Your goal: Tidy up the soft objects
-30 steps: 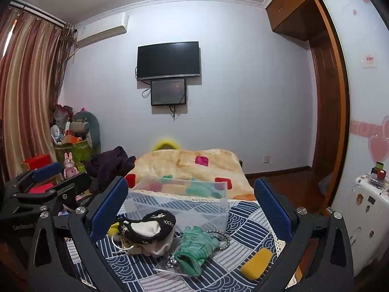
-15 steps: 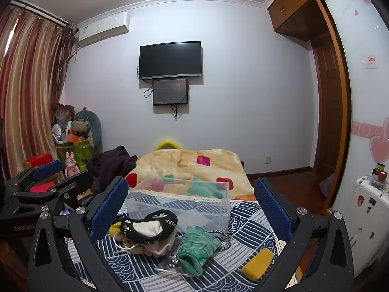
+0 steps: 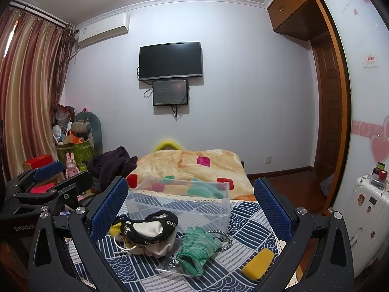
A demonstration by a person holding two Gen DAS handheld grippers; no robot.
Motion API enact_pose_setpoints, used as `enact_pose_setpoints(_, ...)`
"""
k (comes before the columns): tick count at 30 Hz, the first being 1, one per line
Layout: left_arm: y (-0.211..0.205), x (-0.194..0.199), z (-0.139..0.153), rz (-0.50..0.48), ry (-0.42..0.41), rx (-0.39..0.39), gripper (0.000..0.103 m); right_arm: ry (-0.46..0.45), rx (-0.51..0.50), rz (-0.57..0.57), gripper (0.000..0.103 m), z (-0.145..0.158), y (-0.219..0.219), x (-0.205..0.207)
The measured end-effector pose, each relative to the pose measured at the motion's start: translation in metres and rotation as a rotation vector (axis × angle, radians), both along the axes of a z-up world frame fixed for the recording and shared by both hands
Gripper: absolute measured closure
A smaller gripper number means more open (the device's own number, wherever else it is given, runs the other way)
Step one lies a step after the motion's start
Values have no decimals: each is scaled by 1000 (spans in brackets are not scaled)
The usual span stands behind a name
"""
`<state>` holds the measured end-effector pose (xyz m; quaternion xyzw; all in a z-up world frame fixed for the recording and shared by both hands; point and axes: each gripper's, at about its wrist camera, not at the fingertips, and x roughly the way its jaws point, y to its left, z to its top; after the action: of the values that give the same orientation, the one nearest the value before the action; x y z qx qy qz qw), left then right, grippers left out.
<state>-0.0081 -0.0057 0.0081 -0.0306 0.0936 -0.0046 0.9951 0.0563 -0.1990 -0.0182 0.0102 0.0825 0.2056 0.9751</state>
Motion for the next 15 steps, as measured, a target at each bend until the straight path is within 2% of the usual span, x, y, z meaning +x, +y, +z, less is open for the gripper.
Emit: enact_pose_setpoints(15,0,0,3,-7,0,-4,0,-2,-1,1,0,0,1,0)
